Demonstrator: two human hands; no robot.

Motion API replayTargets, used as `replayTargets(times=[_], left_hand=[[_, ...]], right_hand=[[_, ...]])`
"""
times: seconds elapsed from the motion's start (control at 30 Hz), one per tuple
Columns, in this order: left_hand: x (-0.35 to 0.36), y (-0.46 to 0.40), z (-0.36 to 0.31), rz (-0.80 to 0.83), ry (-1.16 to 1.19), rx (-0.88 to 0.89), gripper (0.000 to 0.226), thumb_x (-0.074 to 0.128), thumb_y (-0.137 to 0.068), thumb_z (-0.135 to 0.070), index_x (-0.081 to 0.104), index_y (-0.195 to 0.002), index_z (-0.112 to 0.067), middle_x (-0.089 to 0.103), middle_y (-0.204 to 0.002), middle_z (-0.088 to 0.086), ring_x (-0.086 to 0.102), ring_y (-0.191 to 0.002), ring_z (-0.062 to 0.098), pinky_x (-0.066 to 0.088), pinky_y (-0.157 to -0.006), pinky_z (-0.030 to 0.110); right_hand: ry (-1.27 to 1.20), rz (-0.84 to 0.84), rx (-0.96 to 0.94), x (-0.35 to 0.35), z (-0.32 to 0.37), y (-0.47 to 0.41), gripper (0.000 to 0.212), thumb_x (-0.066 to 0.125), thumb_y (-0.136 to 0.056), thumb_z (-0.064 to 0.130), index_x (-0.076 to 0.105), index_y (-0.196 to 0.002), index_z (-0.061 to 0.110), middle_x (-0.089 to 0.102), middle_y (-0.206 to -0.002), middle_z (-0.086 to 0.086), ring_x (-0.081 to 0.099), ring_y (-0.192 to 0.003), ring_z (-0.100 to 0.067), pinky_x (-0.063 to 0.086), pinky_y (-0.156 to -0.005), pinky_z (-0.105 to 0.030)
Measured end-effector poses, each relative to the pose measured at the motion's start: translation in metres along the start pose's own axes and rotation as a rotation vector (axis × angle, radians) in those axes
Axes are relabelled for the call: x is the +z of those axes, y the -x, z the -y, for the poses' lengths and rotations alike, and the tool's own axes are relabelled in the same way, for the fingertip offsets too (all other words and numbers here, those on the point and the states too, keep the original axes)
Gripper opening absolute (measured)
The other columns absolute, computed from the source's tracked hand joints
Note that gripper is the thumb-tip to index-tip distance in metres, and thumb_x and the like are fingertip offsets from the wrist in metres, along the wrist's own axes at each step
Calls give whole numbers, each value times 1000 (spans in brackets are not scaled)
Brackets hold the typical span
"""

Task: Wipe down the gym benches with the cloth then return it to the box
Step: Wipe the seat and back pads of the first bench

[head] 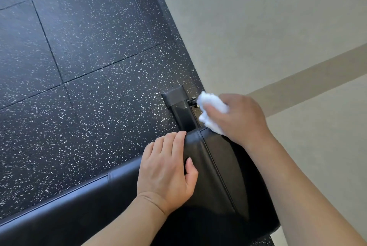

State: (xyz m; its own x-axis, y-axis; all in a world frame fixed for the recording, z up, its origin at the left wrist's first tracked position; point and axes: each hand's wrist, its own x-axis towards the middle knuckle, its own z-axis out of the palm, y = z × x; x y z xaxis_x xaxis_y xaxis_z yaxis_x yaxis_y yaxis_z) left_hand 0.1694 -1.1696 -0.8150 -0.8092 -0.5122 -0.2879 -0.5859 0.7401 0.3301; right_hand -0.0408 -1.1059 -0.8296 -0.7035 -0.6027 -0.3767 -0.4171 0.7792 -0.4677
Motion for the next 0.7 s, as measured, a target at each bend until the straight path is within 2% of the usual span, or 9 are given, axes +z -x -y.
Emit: replayTargets(times=[0.03,0.07,0.13,0.2,0.27,0.37,0.43,0.53,0.7], left_hand=[[0,-1,0,-2,-7,1,60,50,-85,-39,59,-137,-9,62,-125,4,61,-105,29,48,-93,43],[-1,-1,-1,-7,-17,2,60,50,-85,-39,59,-136,-9,62,-124,4,60,-104,29,47,-92,43],[-1,-1,-3,-13,-32,5,60,50,-84,-39,59,-135,-9,61,-121,4,59,-101,29,46,-90,42],[-1,-2,-3,-14,-46,4,60,50,-84,-39,59,-135,-9,61,-120,4,58,-100,29,45,-89,41],[-1,-1,-4,-16,-55,3,61,49,-83,-38,58,-136,-8,61,-121,5,58,-101,30,45,-90,42],[0,-1,-3,-21,-63,3,62,48,-84,-38,58,-137,-8,61,-124,7,58,-104,31,47,-92,44],[2,-1,-2,-30,-73,8,62,47,-85,-38,57,-138,-8,62,-125,7,58,-105,32,46,-93,44],[3,-1,-2,-42,-85,7,62,46,-85,-38,56,-139,-8,61,-125,7,57,-106,31,41,-93,43],[3,-2,-3,-33,-103,0,61,44,-86,-37,54,-138,-8,58,-123,7,54,-103,32,41,-90,45]], right_hand=[[74,49,-1,4,9,-11,46,53,-82,62,59,-63,20,56,-59,-1,51,-57,-25,42,-50,-32],[142,102,-22,8,19,-21,51,55,-80,59,44,-61,13,51,-53,-4,47,-53,-25,35,-48,-32],[225,255,-99,16,35,-36,50,60,-79,52,43,-54,12,44,-45,-4,42,-49,-24,26,-48,-30],[179,412,-118,15,37,-43,51,64,-77,52,41,-52,14,38,-40,3,37,-49,-21,23,-49,-29],[-10,444,-78,7,24,-40,56,66,-70,64,40,-56,17,32,-45,6,34,-51,-16,25,-52,-29],[-377,277,6,-7,-15,-15,59,65,-71,72,59,-68,13,53,-57,9,51,-54,-15,44,-61,-31],[-520,73,46,-9,-41,20,41,66,-82,66,72,-81,25,67,-69,7,64,-64,-14,51,-65,-27],[-458,-188,40,-5,-61,69,34,58,-98,58,58,-76,32,58,-67,12,55,-62,-10,41,-56,-29],[-413,-195,70,-5,-52,57,42,53,-101,56,61,-80,21,62,-68,3,60,-68,-19,51,-63,-42]])
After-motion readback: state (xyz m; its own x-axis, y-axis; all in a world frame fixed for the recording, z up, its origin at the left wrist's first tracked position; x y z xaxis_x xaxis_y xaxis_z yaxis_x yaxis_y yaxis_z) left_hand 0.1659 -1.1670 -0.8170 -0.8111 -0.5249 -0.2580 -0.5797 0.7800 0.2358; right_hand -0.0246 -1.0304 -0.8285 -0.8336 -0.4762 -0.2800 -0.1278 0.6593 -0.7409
